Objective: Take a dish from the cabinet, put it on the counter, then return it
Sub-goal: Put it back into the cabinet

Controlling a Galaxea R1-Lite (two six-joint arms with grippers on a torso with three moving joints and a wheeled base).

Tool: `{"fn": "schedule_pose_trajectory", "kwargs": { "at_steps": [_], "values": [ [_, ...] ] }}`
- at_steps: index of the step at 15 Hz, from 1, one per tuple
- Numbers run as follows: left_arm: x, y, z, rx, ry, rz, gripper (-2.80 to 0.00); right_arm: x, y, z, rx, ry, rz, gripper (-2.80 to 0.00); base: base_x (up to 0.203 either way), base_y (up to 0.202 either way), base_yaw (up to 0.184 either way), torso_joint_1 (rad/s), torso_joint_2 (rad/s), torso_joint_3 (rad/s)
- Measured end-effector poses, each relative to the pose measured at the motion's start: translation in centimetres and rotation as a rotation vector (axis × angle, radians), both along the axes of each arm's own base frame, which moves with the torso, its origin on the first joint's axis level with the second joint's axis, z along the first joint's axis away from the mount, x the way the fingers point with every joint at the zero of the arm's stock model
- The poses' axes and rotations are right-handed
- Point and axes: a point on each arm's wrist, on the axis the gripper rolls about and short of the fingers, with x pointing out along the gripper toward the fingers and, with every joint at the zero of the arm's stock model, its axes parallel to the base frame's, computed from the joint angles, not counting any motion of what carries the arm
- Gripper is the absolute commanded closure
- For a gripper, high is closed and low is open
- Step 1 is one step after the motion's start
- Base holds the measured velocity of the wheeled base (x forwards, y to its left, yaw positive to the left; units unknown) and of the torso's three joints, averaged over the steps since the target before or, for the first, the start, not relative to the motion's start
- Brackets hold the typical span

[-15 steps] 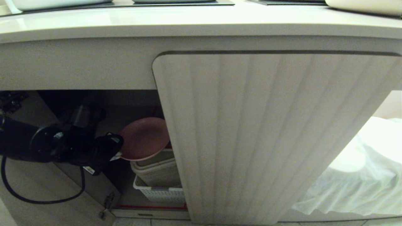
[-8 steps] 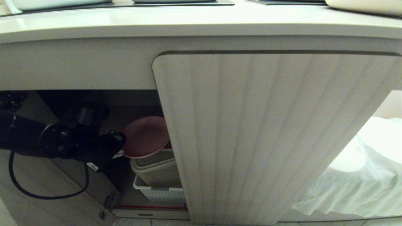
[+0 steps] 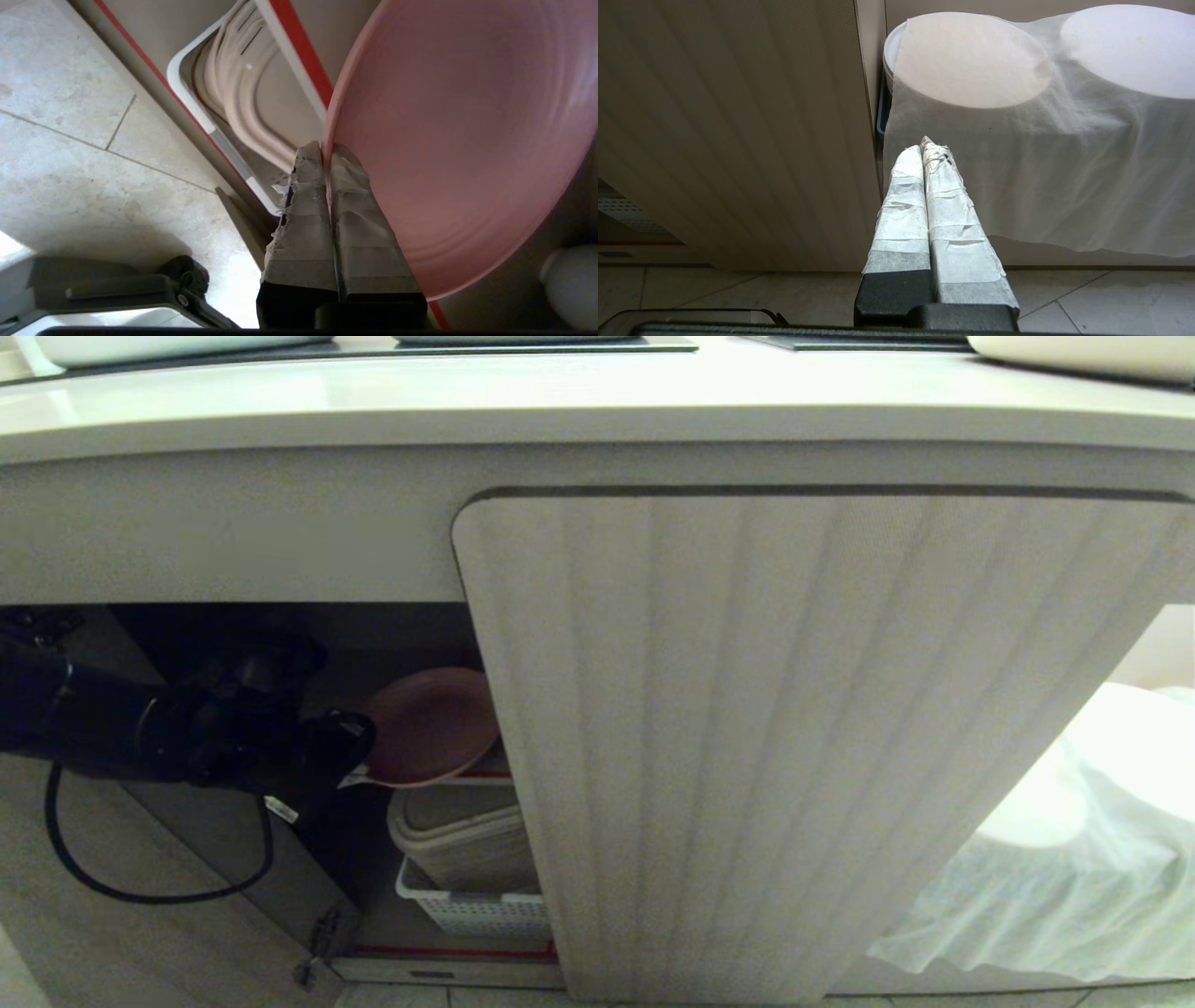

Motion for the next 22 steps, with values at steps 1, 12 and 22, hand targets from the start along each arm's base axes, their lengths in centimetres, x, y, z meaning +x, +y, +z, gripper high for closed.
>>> {"fn": "schedule_pose_trajectory", "kwargs": {
  "at_steps": [1, 12, 22],
  "values": [
    [0.2, 0.0, -0.1, -0.001, 0.0, 0.002, 0.0, 0.0, 0.0, 0.0, 0.0, 0.0, 0.0, 0.0, 0.0, 0.0, 0.0, 0.0, 0.0, 0.0],
    [2.0, -0.1, -0.7, -0.03, -0.021, 0.026, 0.0, 0.0, 0.0, 0.0, -0.001, 0.0, 0.0, 0.0, 0.0, 0.0, 0.0, 0.0, 0.0, 0.0],
    [2.7, -0.1, -1.4, -0.033, -0.042, 0.027, 0.0, 0.0, 0.0, 0.0, 0.0, 0.0, 0.0, 0.0, 0.0, 0.0, 0.0, 0.0, 0.0, 0.0]
  ]
}}
